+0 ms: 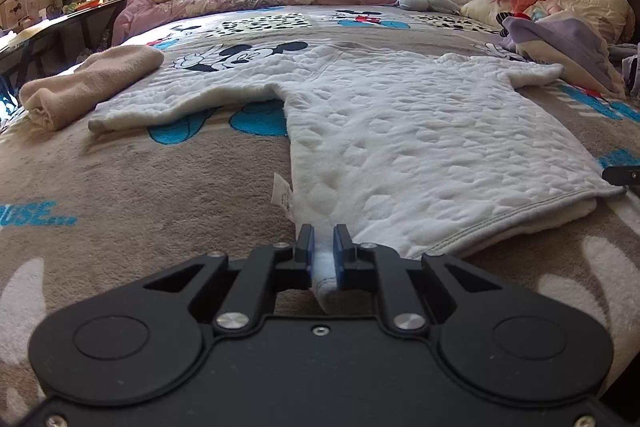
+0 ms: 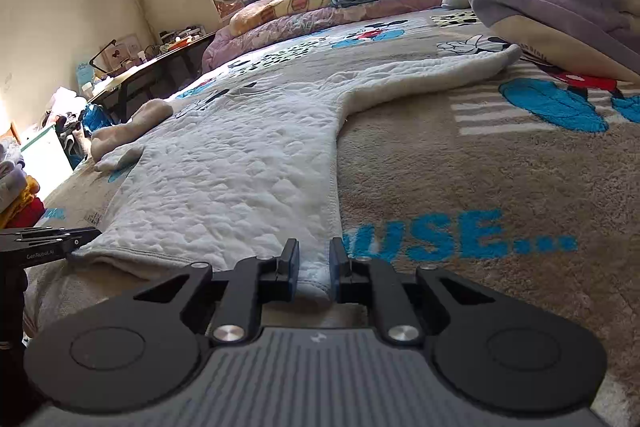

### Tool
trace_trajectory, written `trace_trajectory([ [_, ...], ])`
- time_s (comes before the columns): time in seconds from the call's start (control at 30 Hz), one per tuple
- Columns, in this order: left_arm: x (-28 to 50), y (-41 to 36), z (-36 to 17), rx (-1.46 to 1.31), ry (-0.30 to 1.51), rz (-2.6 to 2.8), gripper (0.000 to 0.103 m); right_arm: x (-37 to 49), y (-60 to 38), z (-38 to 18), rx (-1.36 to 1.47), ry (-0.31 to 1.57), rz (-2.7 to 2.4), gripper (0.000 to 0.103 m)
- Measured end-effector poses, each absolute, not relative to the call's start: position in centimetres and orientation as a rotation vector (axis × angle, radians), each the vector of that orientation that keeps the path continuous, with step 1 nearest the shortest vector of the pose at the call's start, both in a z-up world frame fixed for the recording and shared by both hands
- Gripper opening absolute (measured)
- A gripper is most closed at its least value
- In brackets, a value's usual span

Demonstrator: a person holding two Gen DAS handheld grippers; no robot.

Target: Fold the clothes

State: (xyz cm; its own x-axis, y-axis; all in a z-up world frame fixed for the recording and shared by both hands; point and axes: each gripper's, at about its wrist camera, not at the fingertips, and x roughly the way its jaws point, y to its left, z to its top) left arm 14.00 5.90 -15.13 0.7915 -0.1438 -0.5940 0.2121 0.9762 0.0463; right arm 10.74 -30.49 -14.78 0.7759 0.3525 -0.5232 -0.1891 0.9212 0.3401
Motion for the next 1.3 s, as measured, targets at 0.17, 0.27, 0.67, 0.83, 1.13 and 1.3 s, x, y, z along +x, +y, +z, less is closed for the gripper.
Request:
trace_trajectory([
  [0.17, 12.9, 6.2, -14.8, 0.116, 0.652, -0.198, 0.011, 9.3, -30.6, -14.5, 0.254, 0.638, 0.270, 0.027],
  [0.27, 12.3, 6.8, -14.2, 0.105, 0.661, -0.206, 0.011, 8.4, -30.8, -14.3, 0.255, 0.649, 0.248, 0.029],
  [0.67, 11.0, 5.9, -11.6, 0.070, 0.453, -0.169, 0.016, 6.5, -27.3, -11.2, 0.052, 0.385, 0.293, 0.039],
  [0.83, 12.8, 3.6, -15.8, 0.201, 0.590, -0.172, 0.020, 9.2, -25.8, -13.8, 0.049, 0.550, 0.311, 0.044],
  [1.13, 11.7, 4.5, -13.1, 0.133, 0.550, -0.170, 0.021, 8.1, -26.9, -12.4, 0.177, 0.552, 0.344, 0.065],
  [1.3, 12.0, 4.7, -11.6, 0.076, 0.467, -0.129, 0.021, 8.2, -28.9, -11.6, 0.311, 0.468, 0.307, 0.083],
])
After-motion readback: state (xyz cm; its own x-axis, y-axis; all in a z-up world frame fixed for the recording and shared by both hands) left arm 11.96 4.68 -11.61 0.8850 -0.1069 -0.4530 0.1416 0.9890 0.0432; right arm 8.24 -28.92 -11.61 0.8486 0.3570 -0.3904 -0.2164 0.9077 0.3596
